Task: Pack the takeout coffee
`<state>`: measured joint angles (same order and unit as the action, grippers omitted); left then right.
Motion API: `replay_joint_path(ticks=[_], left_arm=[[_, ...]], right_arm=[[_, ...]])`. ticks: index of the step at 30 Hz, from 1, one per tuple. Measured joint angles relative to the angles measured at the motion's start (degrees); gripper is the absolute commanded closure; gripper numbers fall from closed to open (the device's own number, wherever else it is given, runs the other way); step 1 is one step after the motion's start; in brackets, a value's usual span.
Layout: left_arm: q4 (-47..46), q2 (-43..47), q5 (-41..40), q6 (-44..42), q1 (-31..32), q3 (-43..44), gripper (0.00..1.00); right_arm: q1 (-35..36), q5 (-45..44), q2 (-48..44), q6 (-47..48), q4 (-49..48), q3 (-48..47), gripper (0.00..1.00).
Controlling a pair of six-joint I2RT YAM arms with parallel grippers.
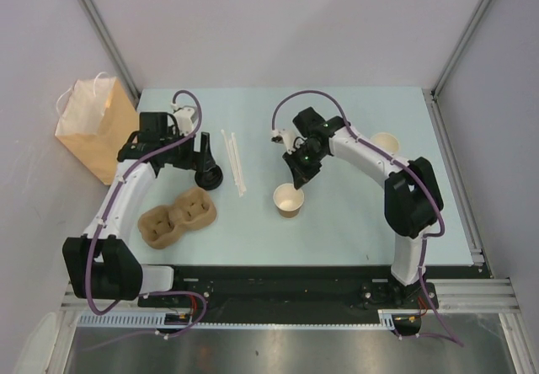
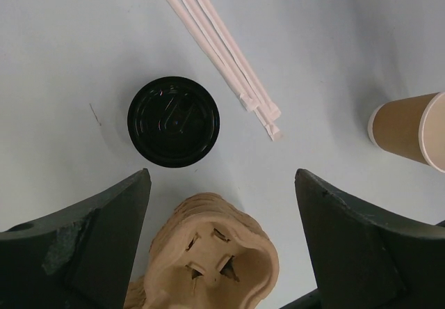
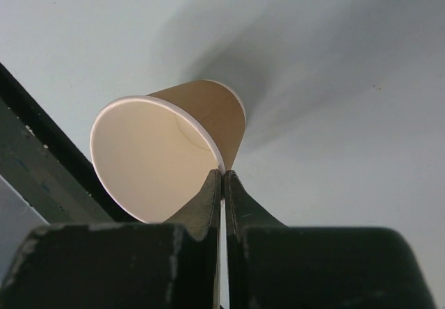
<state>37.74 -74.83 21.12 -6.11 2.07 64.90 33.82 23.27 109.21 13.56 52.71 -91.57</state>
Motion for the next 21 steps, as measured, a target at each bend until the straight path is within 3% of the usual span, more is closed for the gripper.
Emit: replay_joint_path(ticks=[5,9,14,17,21], left_arm=[[-0.83,-0.07,0.00,0.02,0.00,-1.11,0.11],[-1.29,-0.28,0.02,0.02,0.00,-1.62,0.13],[-1.79,-1.31,0.26,-0.28,0.00,-1.64,0.27],[-1.95,-2.25,0.52,-0.83,0.00,-1.79,0.36],[-2.10,-4.13,0.50,-1.86,0.09,-1.81,0.43]], right_arm=[[1.62,-3.02,0.02,0.00,-1.22,0.20,1.00],[2.32,-4.15,0.02,0.00,-1.68,0.61,0.77],[2.43,-4.66,0.00,-0.20,-1.92,1.66,0.50],[2.10,-3.98,-0.15,0.04,-1.73,1.75,0.39],[0.87,-1.49,-1.90,0.39,-1.11,1.66,0.36]])
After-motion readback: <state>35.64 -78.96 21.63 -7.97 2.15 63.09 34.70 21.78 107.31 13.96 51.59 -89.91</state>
